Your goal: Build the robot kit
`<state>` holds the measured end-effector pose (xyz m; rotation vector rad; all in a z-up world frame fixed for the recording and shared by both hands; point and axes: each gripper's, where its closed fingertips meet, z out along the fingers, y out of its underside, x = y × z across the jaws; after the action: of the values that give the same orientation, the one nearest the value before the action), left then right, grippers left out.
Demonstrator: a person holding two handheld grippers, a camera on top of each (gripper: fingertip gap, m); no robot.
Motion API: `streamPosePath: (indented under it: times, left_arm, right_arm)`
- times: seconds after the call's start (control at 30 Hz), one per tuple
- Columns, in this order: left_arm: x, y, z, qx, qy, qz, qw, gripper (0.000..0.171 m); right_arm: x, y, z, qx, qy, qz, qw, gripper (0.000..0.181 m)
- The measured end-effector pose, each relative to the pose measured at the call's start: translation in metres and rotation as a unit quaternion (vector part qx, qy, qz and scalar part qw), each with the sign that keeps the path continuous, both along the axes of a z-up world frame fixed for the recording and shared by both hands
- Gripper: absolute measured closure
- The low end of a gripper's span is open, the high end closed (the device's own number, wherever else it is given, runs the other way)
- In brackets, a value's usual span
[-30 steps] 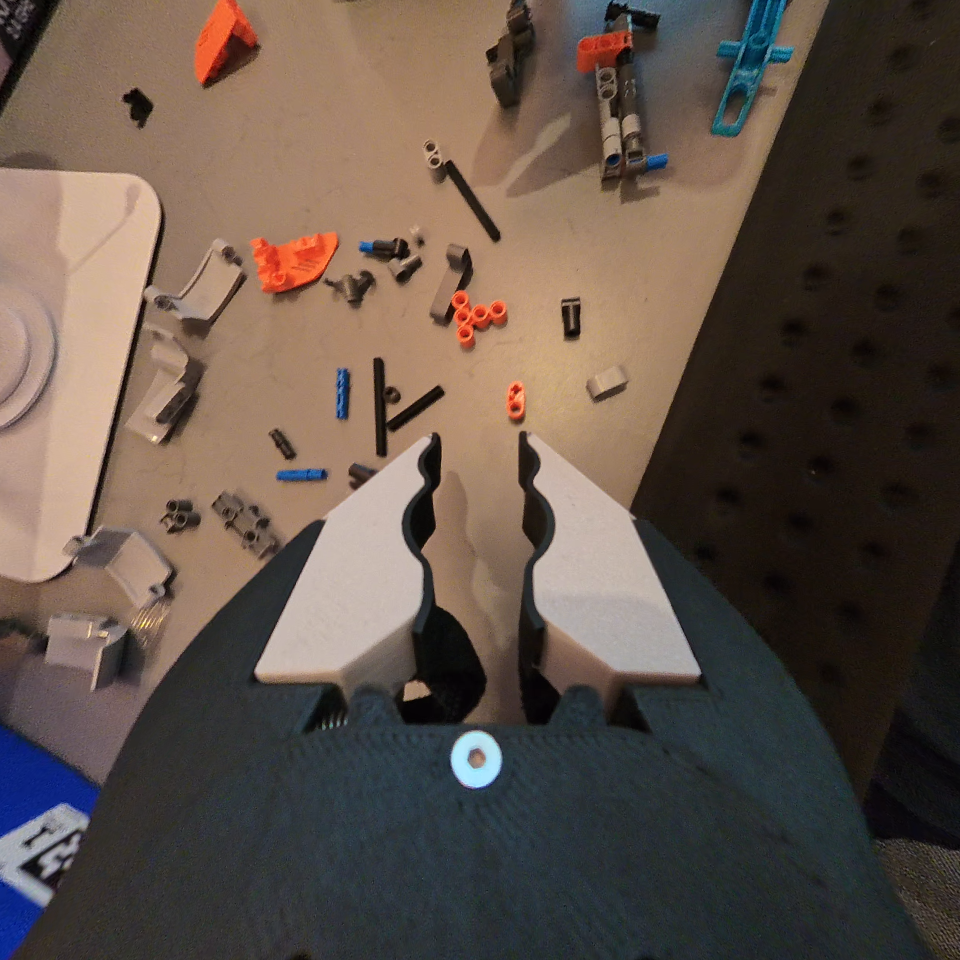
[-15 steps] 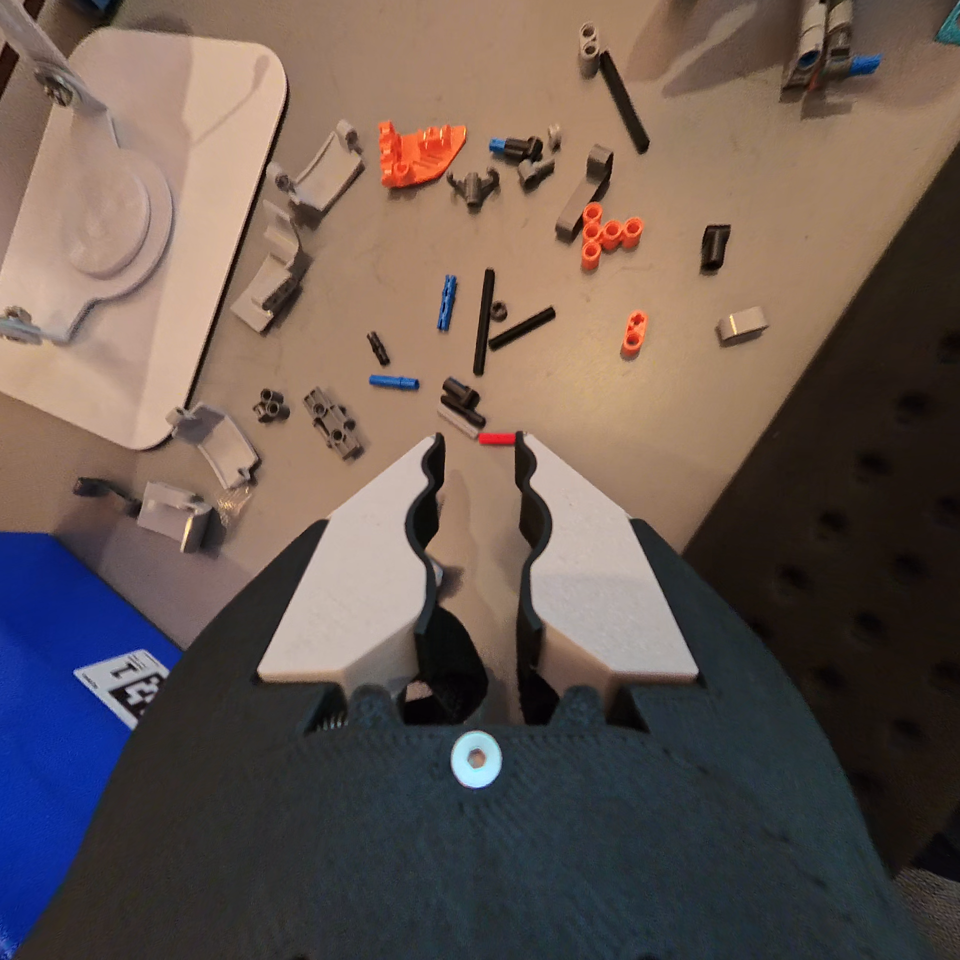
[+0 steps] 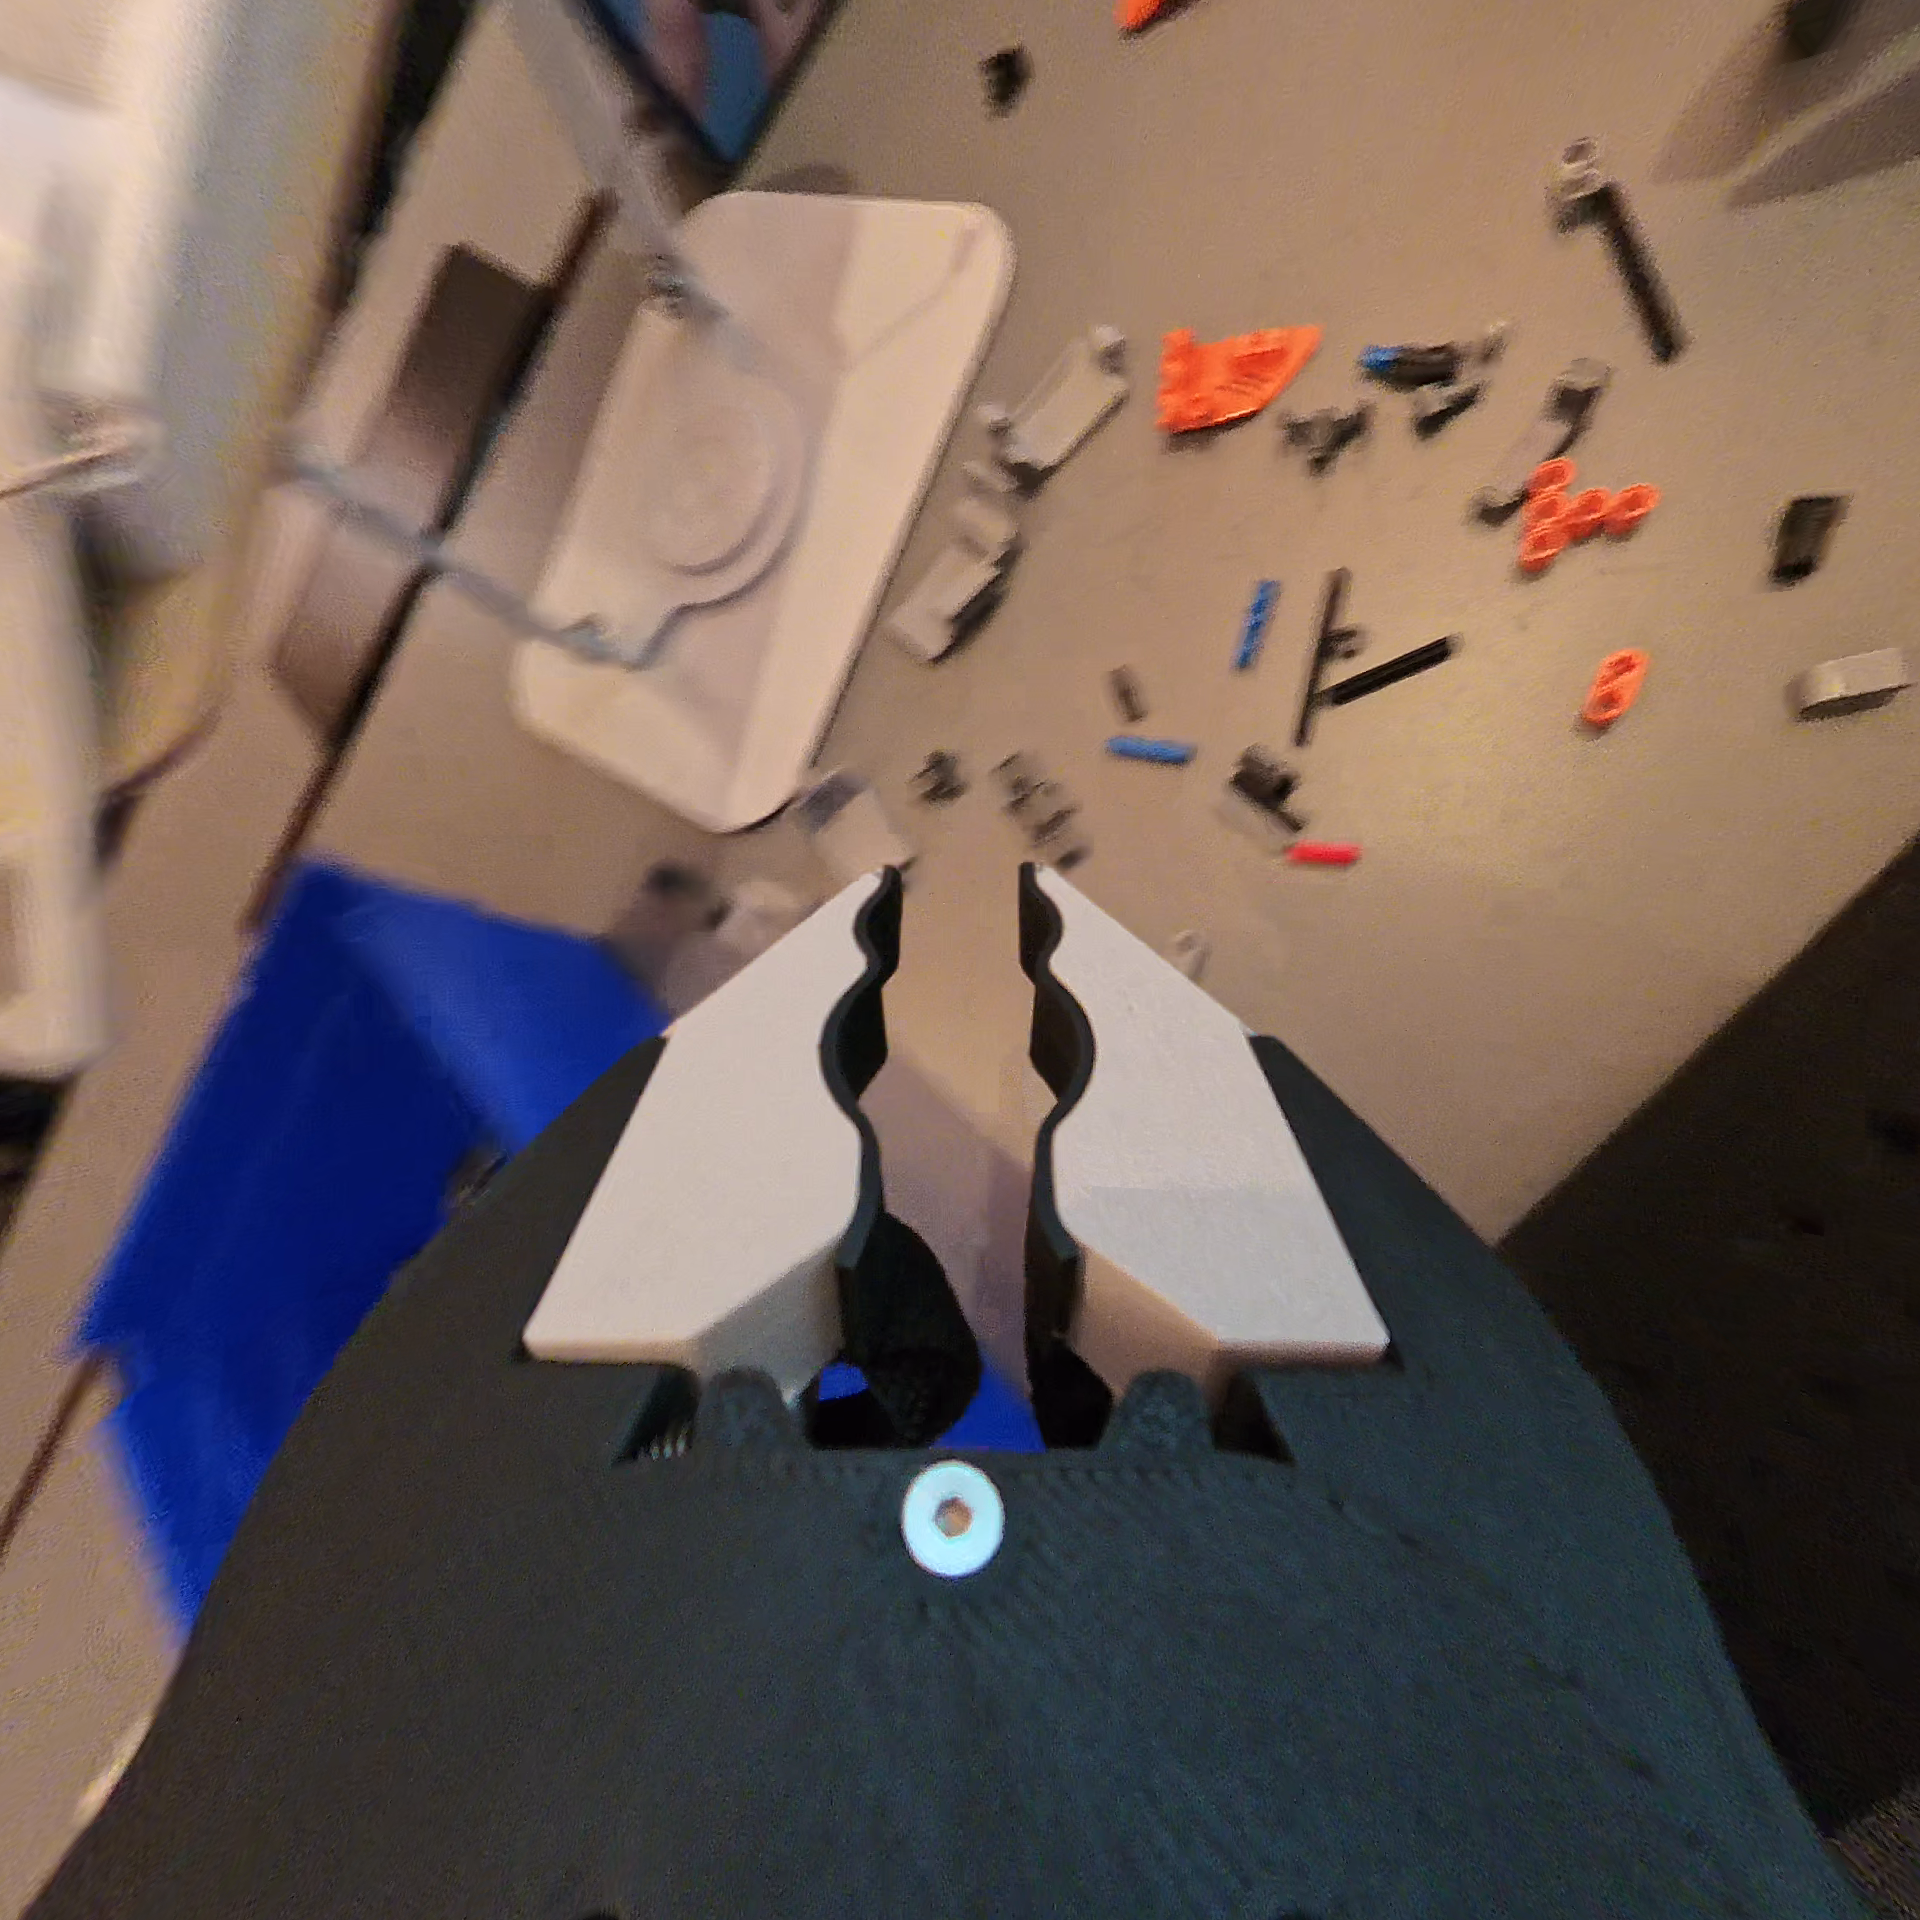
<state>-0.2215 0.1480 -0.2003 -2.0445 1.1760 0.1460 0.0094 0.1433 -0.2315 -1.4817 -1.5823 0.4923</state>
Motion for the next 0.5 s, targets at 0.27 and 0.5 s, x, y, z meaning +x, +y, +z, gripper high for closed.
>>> streamPosePath:
  times: [0.27, 0.5]
  left_arm:
    - [-0.147, 0.012, 0.071, 0.050, -0.018, 0.171, 0.984, 0.152]
    - [-0.215, 0.047, 0.016, -0.039, 0.009, 0.225, 0.973, 0.151]
  right_arm:
    - [-0.001, 0.001, -0.005, -0.013, 0.006, 0.001, 1.000, 0.168]
    - [-0.001, 0.010, -0.004, -0.014, 0.011, -0.017, 1.000, 0.168]
